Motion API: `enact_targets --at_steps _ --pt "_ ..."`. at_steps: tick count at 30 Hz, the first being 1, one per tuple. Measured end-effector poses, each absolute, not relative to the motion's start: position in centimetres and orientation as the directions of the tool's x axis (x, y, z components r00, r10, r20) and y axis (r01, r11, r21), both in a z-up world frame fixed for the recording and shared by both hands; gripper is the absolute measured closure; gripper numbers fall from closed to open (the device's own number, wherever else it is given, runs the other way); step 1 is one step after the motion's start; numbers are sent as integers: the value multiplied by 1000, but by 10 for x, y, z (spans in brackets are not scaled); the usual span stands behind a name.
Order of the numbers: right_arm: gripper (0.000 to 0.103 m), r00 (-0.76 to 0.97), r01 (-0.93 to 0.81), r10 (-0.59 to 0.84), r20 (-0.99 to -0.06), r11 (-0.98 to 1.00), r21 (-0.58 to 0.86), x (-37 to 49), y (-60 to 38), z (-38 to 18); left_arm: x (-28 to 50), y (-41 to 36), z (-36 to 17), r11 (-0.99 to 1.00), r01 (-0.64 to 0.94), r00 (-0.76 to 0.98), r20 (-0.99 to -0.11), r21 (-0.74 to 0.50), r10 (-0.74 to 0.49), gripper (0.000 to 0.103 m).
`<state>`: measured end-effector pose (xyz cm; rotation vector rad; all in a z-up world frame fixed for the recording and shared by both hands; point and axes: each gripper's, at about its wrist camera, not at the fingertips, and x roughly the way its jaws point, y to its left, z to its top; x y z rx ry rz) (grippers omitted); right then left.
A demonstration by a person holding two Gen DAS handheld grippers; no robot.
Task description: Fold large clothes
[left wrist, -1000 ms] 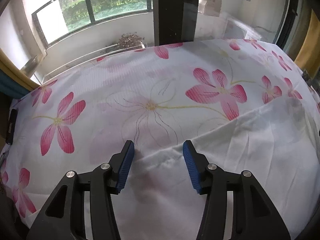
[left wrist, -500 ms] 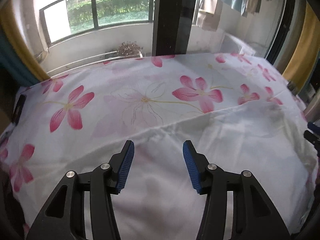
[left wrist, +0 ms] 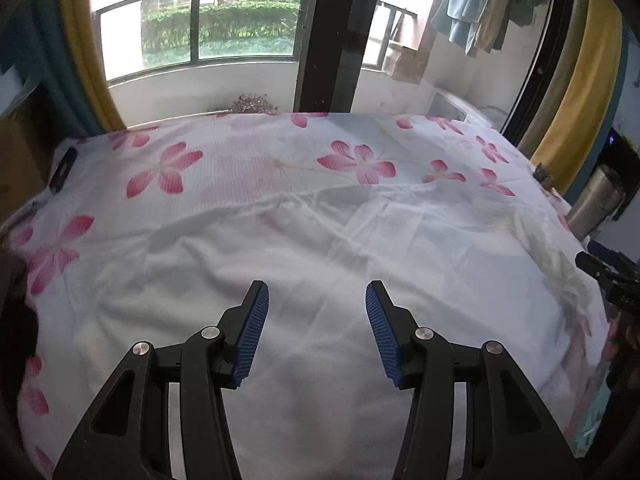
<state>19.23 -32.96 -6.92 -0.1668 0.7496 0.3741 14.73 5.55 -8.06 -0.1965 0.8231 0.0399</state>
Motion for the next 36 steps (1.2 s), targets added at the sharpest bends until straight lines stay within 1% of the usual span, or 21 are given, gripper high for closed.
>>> enact_targets --at_steps 7,16,20,23,25,29,34,36 --pt "12 663 -361 255 -703 933 -2 165 -340 -78 111 47 -85 986 -113 690 -723 -121 -10 49" --pt "11 605 -338 262 -752 939 55 136 -351 -105 85 39 -101 989 -93 679 -734 -117 -23 49" --pt "11 570 -325 282 -772 940 103 133 -355 -115 80 38 -105 987 -87 681 -732 -133 -39 49" --pt "11 537 -309 321 -780 935 172 137 -357 -124 76 38 -101 987 -85 702 -711 -140 -40 49" --pt "6 545 -307 334 -769 933 187 139 -354 -124 72 39 -94 985 -90 737 -675 -150 -36 49" --pt "1 544 -307 386 -745 918 251 153 -349 -125 74 41 -85 982 -98 762 -647 -159 -29 49" --pt "0 545 -316 442 -713 896 313 174 -345 -125 90 35 -83 982 -102 756 -654 -161 -28 49" --pt "0 548 -309 474 -690 880 360 183 -346 -125 98 26 -82 985 -73 756 -652 -159 -49 49"
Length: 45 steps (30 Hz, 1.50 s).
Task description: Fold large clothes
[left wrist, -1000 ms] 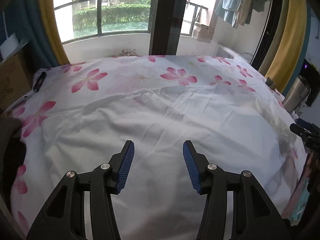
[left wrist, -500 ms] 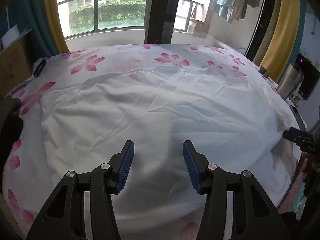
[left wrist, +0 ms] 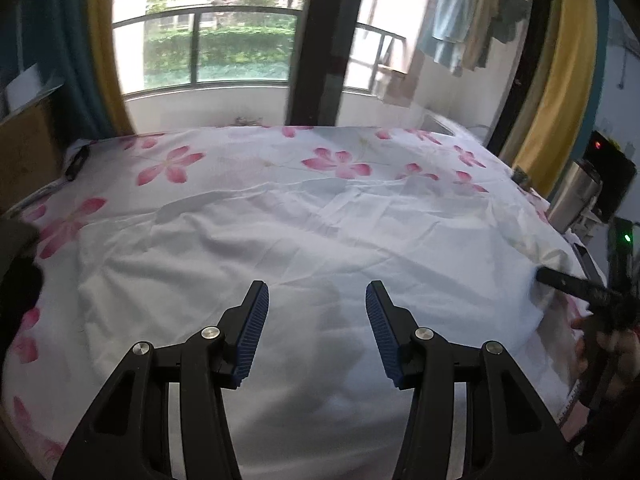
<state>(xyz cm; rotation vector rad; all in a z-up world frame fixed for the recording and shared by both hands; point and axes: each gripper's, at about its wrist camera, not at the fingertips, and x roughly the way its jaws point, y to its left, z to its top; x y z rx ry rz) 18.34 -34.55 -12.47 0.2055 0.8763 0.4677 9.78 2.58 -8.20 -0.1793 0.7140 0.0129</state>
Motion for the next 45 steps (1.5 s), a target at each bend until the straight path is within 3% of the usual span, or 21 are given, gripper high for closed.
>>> enact_targets --at_steps 12,20,21,22,23,24,26,28,33,45 --pt "0 455 -363 672 -584 739 568 218 -322 -129 152 -19 -103 989 1 683 -722 -151 -111 49" --pt "0 436 -383 656 -616 755 533 225 -315 -127 175 -28 -122 992 -12 628 -773 -126 -91 49" --pt "2 426 -389 666 -613 746 540 227 -313 -128 174 -30 -123 992 -16 631 -771 -125 -87 49" --pt "15 410 -401 676 -612 736 545 228 -309 -128 174 -31 -123 993 -22 634 -769 -120 -79 49" --pt "28 390 -417 682 -618 730 542 228 -303 -128 173 -33 -123 993 -24 636 -768 -113 -72 49" --pt "50 369 -429 680 -633 729 533 228 -296 -131 173 -34 -124 994 -22 637 -768 -104 -67 49" --pt "58 361 -452 685 -632 722 524 226 -286 -133 175 -37 -124 996 -11 637 -769 -85 -59 49" --pt "77 358 -472 689 -630 716 515 225 -282 -134 176 -35 -123 996 -8 636 -769 -91 -65 49" --pt "87 391 -489 684 -616 721 491 222 -285 -125 177 -38 -123 997 -12 640 -767 -75 -50 49" --pt "88 468 -569 630 -620 751 334 203 -257 -77 171 -28 -120 992 0 646 -757 -128 -98 49"
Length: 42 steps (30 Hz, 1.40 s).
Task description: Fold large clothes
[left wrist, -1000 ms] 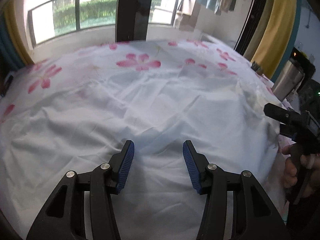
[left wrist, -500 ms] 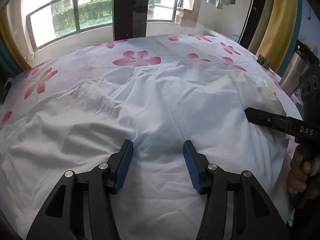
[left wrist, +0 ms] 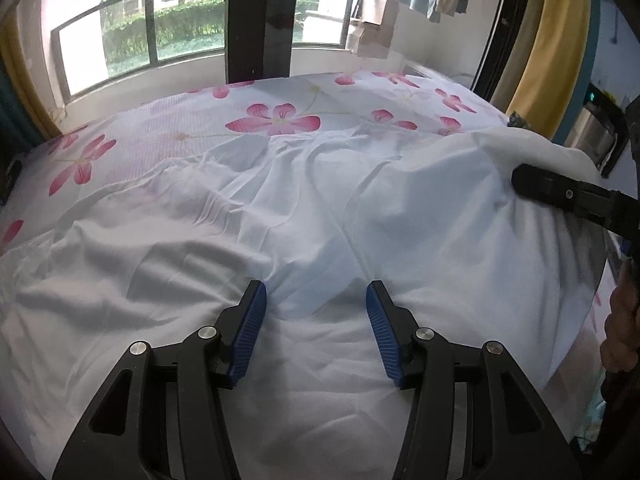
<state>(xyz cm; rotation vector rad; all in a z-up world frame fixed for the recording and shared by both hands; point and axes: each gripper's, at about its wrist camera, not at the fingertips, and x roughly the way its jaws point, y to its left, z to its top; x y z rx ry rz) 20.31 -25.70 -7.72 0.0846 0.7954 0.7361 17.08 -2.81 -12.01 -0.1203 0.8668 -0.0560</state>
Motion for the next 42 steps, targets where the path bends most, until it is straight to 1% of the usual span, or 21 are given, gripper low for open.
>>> enact_targets --at_steps 7,12,17,29,42 --pt "89 516 -606 573 -637 769 202 191 -229 -58 154 -8 -105 982 5 680 -719 -191 -144 49" --pt "89 537 -632 551 -639 765 128 180 -206 -47 135 17 -91 980 -24 721 -682 -196 -119 49" --pt "91 537 -663 554 -636 743 88 168 -180 -39 117 48 -85 976 -75 744 -663 -203 -81 49" --pt "92 499 -732 571 -652 680 34 141 -118 -40 83 107 -87 960 -168 760 -649 -225 -19 49" --pt "92 358 -816 605 -711 572 77 116 -52 -69 52 146 -90 948 -223 752 -658 -229 18 49"
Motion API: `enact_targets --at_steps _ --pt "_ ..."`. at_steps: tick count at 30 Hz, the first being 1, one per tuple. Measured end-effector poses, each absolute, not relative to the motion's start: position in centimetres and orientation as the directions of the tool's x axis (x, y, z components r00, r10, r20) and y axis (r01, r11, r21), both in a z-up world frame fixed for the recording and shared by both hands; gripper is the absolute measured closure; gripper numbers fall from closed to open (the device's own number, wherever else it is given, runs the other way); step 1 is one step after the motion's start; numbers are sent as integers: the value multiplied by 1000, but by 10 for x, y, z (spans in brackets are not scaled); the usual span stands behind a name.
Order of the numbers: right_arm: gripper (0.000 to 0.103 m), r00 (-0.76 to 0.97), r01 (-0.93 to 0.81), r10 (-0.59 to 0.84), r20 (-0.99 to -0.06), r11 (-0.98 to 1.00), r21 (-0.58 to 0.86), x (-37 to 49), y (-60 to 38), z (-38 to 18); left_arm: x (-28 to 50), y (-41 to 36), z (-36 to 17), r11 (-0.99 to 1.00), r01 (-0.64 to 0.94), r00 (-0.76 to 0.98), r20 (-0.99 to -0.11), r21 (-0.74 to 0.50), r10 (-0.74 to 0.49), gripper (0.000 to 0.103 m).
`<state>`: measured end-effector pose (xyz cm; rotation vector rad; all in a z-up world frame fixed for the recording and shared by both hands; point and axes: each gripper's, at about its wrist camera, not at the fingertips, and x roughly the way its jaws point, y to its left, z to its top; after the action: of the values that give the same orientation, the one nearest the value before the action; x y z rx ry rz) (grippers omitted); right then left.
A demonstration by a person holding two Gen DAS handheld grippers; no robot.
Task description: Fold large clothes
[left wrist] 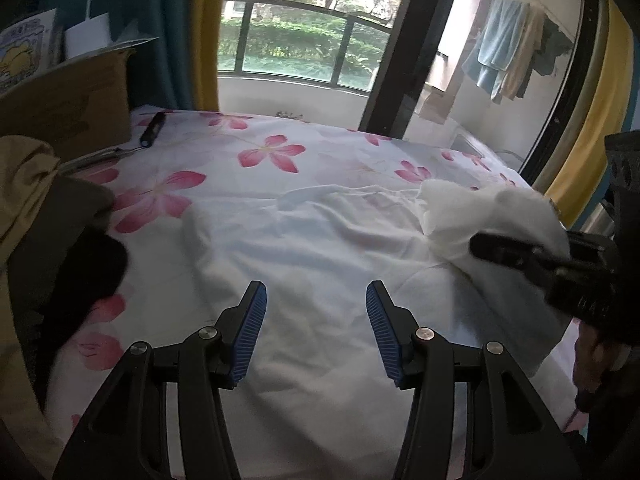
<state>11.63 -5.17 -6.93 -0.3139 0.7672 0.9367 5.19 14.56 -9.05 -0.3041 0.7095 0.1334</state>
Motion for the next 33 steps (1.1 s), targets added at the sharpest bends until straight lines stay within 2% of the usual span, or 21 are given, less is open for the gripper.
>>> enact_targets --at_steps 7,12,14,17,19,20,27,33 --pt "90 226 -870 586 -778 480 109 98 -16 -95 37 165 -95 940 -257 742 -669 -225 43 49" --pt "87 117 -888 589 -800 422 181 86 0 -109 29 177 -100 933 -282 730 -681 -222 58 49" --pt "80 63 -899 579 -813 387 206 80 6 -116 26 182 -101 930 -294 726 -684 -222 67 49" --pt "62 9 -915 582 -813 333 229 67 10 -119 21 189 -100 925 -313 722 -687 -215 85 49" --pt "43 -17 -923 590 -807 302 239 60 10 -117 18 193 -99 923 -321 719 -689 -212 92 49" --pt "40 -28 -928 594 -804 283 241 55 10 -115 18 194 -98 923 -324 718 -689 -210 96 49" --pt "35 21 -931 654 -757 288 223 56 -16 -86 28 185 -74 935 -296 743 -663 -196 97 49" --pt "33 131 -899 683 -718 387 204 82 -63 -66 53 154 -52 957 -221 767 -640 -188 51 46"
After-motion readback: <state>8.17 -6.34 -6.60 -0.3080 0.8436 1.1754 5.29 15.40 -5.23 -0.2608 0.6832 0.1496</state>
